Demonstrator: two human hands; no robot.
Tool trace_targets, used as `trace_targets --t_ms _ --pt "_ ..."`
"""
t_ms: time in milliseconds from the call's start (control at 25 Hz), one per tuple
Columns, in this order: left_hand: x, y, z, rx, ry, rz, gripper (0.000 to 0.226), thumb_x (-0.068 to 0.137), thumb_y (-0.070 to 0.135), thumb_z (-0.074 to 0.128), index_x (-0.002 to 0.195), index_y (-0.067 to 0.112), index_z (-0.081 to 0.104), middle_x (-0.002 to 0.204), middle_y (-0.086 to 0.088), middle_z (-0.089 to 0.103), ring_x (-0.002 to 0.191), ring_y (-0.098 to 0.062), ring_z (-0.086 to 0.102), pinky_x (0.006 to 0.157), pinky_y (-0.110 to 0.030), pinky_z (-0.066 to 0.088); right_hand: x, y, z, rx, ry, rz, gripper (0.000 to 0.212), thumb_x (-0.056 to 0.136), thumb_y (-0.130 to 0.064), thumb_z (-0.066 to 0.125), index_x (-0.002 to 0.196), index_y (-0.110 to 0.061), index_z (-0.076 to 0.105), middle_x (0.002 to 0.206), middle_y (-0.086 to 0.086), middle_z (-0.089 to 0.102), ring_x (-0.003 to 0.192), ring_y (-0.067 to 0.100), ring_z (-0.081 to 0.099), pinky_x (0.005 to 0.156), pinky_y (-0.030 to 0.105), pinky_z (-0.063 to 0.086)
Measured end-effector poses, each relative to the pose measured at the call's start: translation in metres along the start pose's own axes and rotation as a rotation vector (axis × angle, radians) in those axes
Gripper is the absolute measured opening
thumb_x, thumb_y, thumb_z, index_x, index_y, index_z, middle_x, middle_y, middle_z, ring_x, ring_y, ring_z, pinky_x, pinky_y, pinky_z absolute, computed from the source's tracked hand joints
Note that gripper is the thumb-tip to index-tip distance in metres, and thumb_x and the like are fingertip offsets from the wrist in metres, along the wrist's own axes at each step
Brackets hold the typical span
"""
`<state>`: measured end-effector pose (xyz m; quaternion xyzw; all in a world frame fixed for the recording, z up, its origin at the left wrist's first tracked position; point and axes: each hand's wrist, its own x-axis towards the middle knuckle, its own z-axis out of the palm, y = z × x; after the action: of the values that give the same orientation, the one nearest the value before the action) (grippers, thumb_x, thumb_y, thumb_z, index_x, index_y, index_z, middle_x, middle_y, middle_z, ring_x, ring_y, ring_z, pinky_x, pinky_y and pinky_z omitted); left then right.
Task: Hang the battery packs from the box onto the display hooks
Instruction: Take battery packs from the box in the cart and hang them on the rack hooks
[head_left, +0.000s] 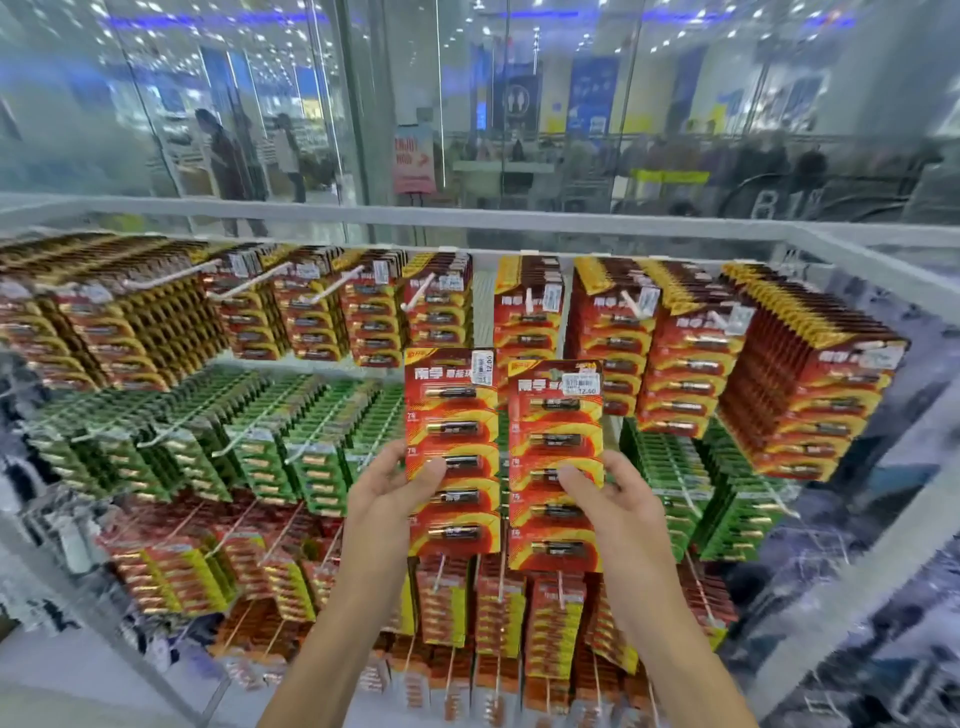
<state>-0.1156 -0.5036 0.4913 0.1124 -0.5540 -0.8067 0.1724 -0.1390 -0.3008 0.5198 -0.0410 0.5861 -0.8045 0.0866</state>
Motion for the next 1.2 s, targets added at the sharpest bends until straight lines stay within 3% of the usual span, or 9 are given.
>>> trace_targets --t_ms 160,240,320,400,520,680,960,1080,1200 --pt "0.029 0.012 0.006 -0.009 -0.030 0.062 0.065 0.075 0.039 0.089 0.130 0.015 0.065 0.125 -0.011 0.074 0.113 -0.036 0.071 0.095 -0.059 0.056 0.031 -0.006 0.010 -0.031 0.009 -0.048 0.037 0.080 -0.047 0.076 0.115 -0.048 0.063 0.121 -0.028 0.066 0.119 -0.003 0.061 0.105 0.034 0.048" --pt "0.039 0.015 0.014 0.020 -0.088 0.080 0.036 0.086 0.022 0.076 0.120 0.012 0.069 0.113 -0.014 0.077 0.100 -0.036 0.076 0.083 -0.054 0.063 0.039 -0.012 0.013 0.012 0.049 -0.096 0.024 0.080 -0.046 0.079 0.101 -0.052 0.070 0.121 -0.018 0.072 0.120 0.011 0.066 0.102 0.045 0.053" --pt "0.046 0.020 0.023 0.039 -0.134 0.083 0.029 0.088 0.017 0.071 0.116 0.010 0.069 0.107 -0.014 0.079 0.095 -0.036 0.077 0.076 -0.048 0.065 0.041 -0.014 0.012 0.012 0.091 -0.136 0.049 0.071 -0.058 0.086 0.115 -0.048 0.068 0.132 -0.014 0.069 0.129 0.018 0.062 0.104 0.051 0.052" --pt "0.056 0.019 0.031 0.043 -0.174 0.071 0.030 0.088 0.015 0.070 0.117 0.008 0.068 0.106 -0.014 0.079 0.093 -0.035 0.077 0.073 -0.044 0.065 0.045 -0.020 0.008 0.013 0.161 -0.165 0.058 0.074 -0.054 0.084 0.126 -0.041 0.062 0.140 -0.017 0.061 0.136 0.013 0.055 0.110 0.046 0.049" --pt "0.065 0.016 0.047 0.050 -0.240 0.044 0.029 0.091 0.009 0.069 0.119 0.007 0.067 0.106 -0.017 0.078 0.090 -0.036 0.078 0.069 -0.041 0.065 0.046 -0.032 -0.006 0.058 0.256 -0.237 0.039 0.091 -0.030 0.073 0.127 -0.030 0.060 0.122 -0.033 0.063 0.123 -0.007 0.058 0.099 0.019 0.048" --pt "0.071 0.008 0.062 0.045 -0.295 0.042 0.027 0.092 0.009 0.068 0.118 0.010 0.067 0.105 -0.015 0.079 0.089 -0.034 0.078 0.067 -0.039 0.065 0.050 -0.030 -0.027 -0.043 0.352 -0.258 0.072 0.091 -0.038 0.073 0.155 -0.026 0.042 0.159 -0.015 0.039 0.148 0.008 0.033 0.110 0.030 0.031" --pt "0.061 -0.003 0.060 0.040 -0.259 0.057 0.023 0.097 0.008 0.064 0.120 0.012 0.067 0.104 -0.013 0.079 0.091 -0.032 0.078 0.067 -0.037 0.064 0.056 -0.023 -0.032 -0.054 0.362 -0.232 0.065 0.093 -0.039 0.071 0.152 -0.029 0.045 0.133 -0.025 0.051 0.133 0.002 0.045 0.103 0.027 0.033" --pt "0.063 -0.003 0.064 0.052 -0.245 0.057 0.023 0.098 0.010 0.064 0.120 0.010 0.066 0.105 -0.012 0.079 0.091 -0.031 0.078 0.067 -0.037 0.064 0.063 -0.020 -0.032 -0.051 0.364 -0.245 0.060 0.094 -0.037 0.070 0.149 -0.034 0.045 0.136 -0.022 0.054 0.123 -0.008 0.054 0.097 0.016 0.039" --pt "0.078 -0.009 0.069 0.056 -0.219 0.051 0.034 0.092 0.027 0.073 0.123 0.015 0.065 0.112 -0.009 0.078 0.098 -0.029 0.077 0.078 -0.046 0.064 0.073 -0.015 -0.035 -0.073 0.357 -0.249 0.067 0.094 -0.041 0.070 0.154 -0.028 0.043 0.154 -0.011 0.047 0.140 0.009 0.046 0.106 0.029 0.038"
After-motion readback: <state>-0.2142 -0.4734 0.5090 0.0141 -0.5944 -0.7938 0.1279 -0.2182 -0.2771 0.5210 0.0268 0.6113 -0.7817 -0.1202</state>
